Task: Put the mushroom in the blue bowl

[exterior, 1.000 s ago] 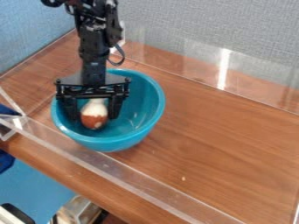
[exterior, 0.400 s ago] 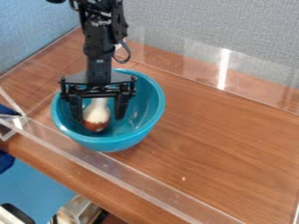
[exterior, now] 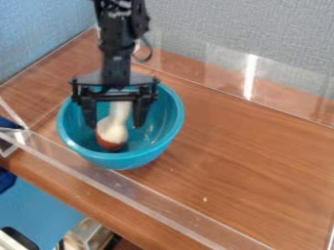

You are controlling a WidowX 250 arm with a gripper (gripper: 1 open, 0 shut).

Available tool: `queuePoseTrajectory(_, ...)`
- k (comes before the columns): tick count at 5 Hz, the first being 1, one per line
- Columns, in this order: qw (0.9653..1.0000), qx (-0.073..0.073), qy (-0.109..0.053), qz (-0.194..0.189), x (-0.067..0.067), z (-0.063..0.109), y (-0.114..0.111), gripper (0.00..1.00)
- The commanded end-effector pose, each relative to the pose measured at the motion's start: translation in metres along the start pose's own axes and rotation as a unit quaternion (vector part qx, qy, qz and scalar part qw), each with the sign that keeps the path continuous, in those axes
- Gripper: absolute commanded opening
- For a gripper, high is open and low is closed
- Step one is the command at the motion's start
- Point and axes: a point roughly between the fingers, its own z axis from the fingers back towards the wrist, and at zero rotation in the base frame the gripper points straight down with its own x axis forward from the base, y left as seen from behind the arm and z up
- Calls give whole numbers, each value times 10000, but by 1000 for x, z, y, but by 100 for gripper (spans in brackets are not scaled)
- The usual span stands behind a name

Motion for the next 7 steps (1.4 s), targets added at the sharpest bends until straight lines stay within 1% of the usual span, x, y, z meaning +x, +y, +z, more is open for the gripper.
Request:
queuePoseTrajectory(1, 9994, -199, -268, -11, 2, 28, -7, 100)
queuePoseTrajectory(2, 9995, -219, -240, -39, -2, 40, -9, 100)
queuePoseTrajectory(3, 9994, -271, -232, -9, 11, 43, -5, 100)
queuePoseTrajectory(4, 9995, -237, -219, 38, 26, 34, -6, 100)
queuePoseTrajectory(6, 9986, -183, -263, -432, 19, 13, -18, 100)
queuePoseTrajectory(7, 9952, -289, -358, -864, 14, 22, -10, 100)
